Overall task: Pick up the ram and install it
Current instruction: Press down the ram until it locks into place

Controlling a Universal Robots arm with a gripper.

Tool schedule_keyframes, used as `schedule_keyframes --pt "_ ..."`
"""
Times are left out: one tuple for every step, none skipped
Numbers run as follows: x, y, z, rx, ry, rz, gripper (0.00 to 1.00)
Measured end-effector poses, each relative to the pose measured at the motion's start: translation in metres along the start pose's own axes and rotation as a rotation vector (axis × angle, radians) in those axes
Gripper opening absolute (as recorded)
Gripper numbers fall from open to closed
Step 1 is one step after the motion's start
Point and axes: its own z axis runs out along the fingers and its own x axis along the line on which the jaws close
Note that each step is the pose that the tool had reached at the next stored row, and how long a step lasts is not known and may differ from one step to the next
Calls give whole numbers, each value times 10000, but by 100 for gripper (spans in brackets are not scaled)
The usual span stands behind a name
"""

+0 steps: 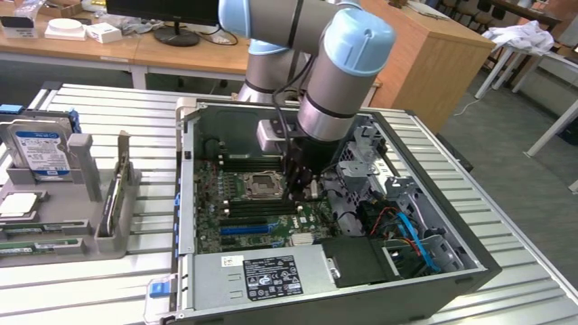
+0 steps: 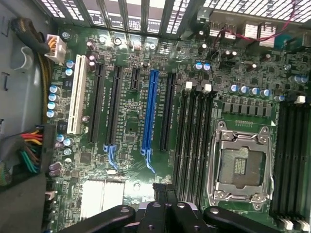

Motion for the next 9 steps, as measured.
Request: schedule_keyframes --pt "1 -1 19 0 -1 0 10" --pt "2 -1 37 0 -1 0 10" --pt "4 -2 55 0 0 0 10" --pt "5 -2 73 0 0 0 10" --pt "7 -3 91 -1 1 0 10" --pt "8 -3 107 -1 0 0 10" --pt "8 -3 111 -1 2 1 10" --pt "8 -3 111 -1 2 1 10" --pt "8 -2 110 -1 2 1 10"
